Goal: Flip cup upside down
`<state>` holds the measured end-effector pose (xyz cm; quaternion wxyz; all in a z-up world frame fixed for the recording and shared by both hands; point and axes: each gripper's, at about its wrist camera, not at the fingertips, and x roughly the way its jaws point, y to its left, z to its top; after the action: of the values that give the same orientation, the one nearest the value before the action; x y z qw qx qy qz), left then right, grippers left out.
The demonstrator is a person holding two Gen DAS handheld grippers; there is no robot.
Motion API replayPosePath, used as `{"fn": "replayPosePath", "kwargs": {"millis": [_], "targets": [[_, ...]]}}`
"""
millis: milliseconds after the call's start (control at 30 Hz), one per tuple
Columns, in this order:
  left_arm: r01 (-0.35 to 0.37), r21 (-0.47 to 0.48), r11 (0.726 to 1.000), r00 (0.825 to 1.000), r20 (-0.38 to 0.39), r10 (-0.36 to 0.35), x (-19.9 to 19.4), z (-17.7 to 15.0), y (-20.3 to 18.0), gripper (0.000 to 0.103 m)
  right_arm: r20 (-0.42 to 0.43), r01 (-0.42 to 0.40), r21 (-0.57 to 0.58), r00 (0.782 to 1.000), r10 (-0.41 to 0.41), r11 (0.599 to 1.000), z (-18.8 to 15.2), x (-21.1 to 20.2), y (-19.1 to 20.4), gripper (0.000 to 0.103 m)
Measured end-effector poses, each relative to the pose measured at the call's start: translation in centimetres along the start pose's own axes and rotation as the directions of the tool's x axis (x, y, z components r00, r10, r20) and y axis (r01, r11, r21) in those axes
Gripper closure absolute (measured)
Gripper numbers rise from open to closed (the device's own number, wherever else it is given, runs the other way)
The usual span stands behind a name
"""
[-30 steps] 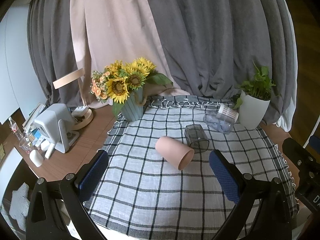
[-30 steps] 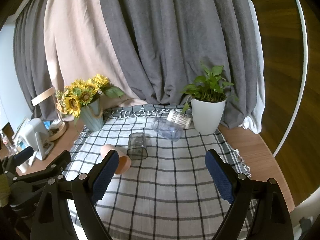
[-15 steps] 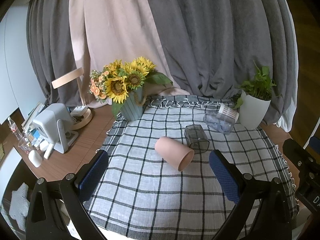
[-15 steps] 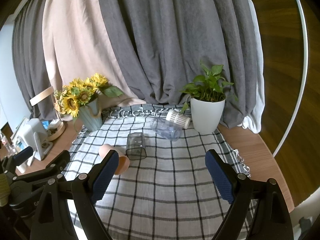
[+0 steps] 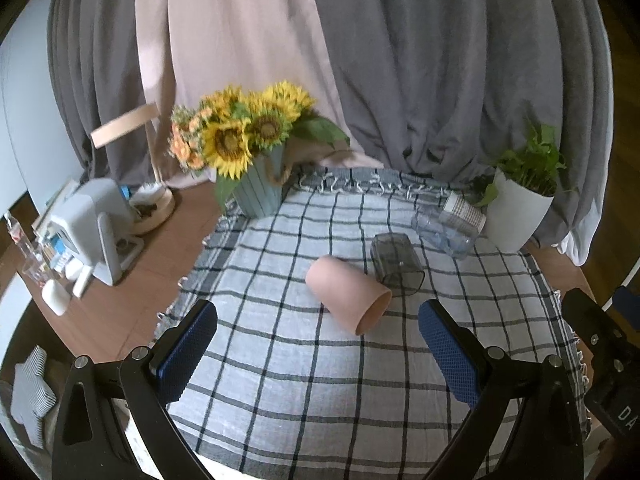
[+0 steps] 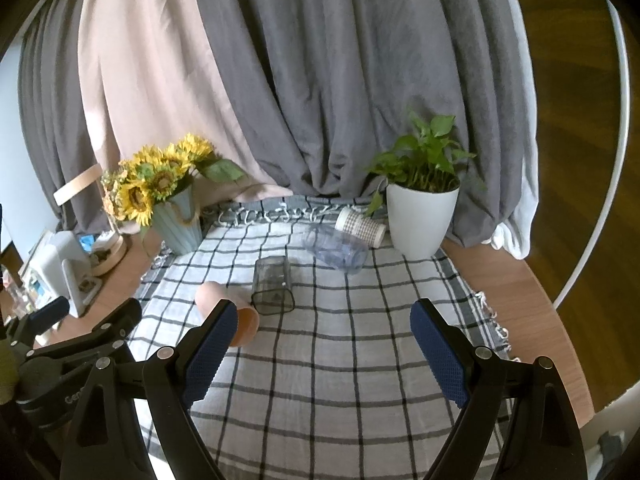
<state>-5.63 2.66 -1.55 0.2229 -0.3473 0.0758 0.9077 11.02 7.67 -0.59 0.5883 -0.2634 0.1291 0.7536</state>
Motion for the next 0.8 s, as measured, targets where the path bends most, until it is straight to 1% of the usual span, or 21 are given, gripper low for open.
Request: {"fn": "replayPosePath", "kwargs": {"millis": [133,233,333,467,500,567,600,700,800], "targets": [[0.019,-0.002,1.000,0.998,-0.052,-0.019,2.8,0.6,0.3,0.000,-0.058,-0.017,0.006,0.998,0.017,1.000,0.7,3.0,0.0,0.015],[-0.003,-0.014,1.000,0.996,-0.091,0.002,5.5,1.5,0.8,0.000,-0.116,-0.036,0.019,0.992,0.038,0.999,1.6,6.2,0.0,0.015],[-0.021,-0.034,0.999,0.992,-0.121,0.016,7.6,2.3,1.6,0.000,-0.178,-0.065,0.023,0.982,0.068,0.998,2.5,9.8,0.5,0.015],[-0.045,-0.054,0.998,0.984,-0.176,0.035,11.3,3.5,3.0,0.000,-0.265,-0.106,0.023,0.958,0.108,0.994,4.0,15.2,2.0,0.015],[-0.052,-0.054,0.997,0.982,-0.184,0.041,11.9,3.6,3.2,0.000,-0.274,-0.118,0.021,0.954,0.119,0.993,4.2,16.4,2.5,0.015],[-0.061,-0.050,0.997,0.977,-0.208,0.050,13.8,4.0,3.7,0.000,-0.317,-0.120,0.016,0.941,0.119,0.993,4.6,19.0,3.5,0.015],[-0.049,-0.032,0.998,0.976,-0.216,0.041,14.5,4.1,3.9,0.000,-0.329,-0.131,0.016,0.935,0.129,0.991,4.7,20.1,3.8,0.015],[-0.067,-0.034,0.997,0.967,-0.250,0.056,16.9,4.6,4.4,0.001,-0.399,-0.136,0.011,0.908,0.129,0.991,4.6,23.6,5.0,0.015],[-0.073,-0.044,0.996,0.956,-0.288,0.057,18.8,4.8,4.7,0.001,-0.463,-0.137,0.018,0.877,0.130,0.990,4.1,26.6,5.6,0.015]]}}
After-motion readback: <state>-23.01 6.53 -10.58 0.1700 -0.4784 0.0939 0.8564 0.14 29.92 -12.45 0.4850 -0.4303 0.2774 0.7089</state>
